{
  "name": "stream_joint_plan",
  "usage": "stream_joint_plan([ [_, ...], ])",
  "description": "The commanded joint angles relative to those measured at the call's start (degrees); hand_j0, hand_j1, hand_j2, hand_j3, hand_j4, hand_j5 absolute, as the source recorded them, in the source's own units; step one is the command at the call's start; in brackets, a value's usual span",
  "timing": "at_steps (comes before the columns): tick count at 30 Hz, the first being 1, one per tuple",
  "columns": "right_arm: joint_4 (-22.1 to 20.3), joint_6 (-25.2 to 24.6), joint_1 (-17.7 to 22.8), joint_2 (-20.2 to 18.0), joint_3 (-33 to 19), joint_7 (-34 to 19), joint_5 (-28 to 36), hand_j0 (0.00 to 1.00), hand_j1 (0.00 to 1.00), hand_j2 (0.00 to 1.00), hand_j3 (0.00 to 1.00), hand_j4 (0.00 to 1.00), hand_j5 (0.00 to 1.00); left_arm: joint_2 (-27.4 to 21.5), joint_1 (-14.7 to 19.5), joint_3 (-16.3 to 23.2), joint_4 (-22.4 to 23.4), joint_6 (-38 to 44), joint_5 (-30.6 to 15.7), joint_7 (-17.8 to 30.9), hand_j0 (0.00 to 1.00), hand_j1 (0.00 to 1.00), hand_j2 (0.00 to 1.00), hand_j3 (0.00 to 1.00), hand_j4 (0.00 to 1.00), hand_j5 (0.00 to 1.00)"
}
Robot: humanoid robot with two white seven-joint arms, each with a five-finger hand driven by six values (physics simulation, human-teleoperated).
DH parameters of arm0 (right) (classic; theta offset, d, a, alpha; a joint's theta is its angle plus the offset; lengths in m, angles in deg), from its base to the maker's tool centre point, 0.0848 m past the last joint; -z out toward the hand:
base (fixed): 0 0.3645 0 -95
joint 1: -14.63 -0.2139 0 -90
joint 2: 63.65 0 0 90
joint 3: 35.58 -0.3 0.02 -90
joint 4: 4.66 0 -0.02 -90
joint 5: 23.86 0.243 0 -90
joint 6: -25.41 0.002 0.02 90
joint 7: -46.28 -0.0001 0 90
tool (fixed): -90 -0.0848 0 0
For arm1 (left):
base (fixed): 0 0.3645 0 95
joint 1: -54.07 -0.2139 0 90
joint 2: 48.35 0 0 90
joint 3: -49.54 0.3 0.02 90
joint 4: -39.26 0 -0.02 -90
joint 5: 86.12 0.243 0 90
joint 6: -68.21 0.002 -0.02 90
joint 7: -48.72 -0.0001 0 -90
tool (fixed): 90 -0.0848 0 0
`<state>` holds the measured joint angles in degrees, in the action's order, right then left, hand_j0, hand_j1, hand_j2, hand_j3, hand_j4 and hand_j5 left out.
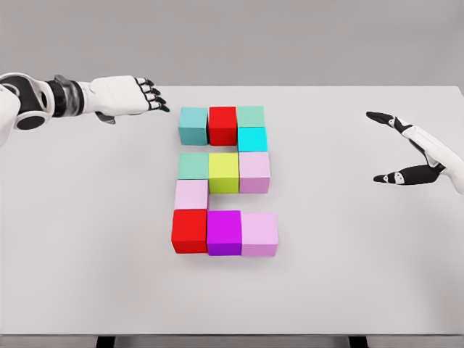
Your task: Assemble the squares on the desktop into the number 2
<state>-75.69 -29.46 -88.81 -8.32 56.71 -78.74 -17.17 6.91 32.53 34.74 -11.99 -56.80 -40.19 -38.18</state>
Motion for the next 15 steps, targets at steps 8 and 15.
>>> stream_joint_plan([
  [8,0.01,-0.13,0.0,-0.05,-0.09,0.02,0.44,1.0,1.0,1.0,1.0,1.0,1.0,0.73,-0.53,0.29,0.01,0.02,-0.05,-0.03,1.0,1.0,1.0,1.0,1.0,1.0],
  [15,-0.08,-0.13,0.0,0.04,-0.01,0.02,0.44,1.0,1.0,1.0,1.0,1.0,1.0,2.22,-1.14,0.64,-0.34,0.02,0.65,0.15,1.0,1.0,1.0,1.0,1.0,1.0],
])
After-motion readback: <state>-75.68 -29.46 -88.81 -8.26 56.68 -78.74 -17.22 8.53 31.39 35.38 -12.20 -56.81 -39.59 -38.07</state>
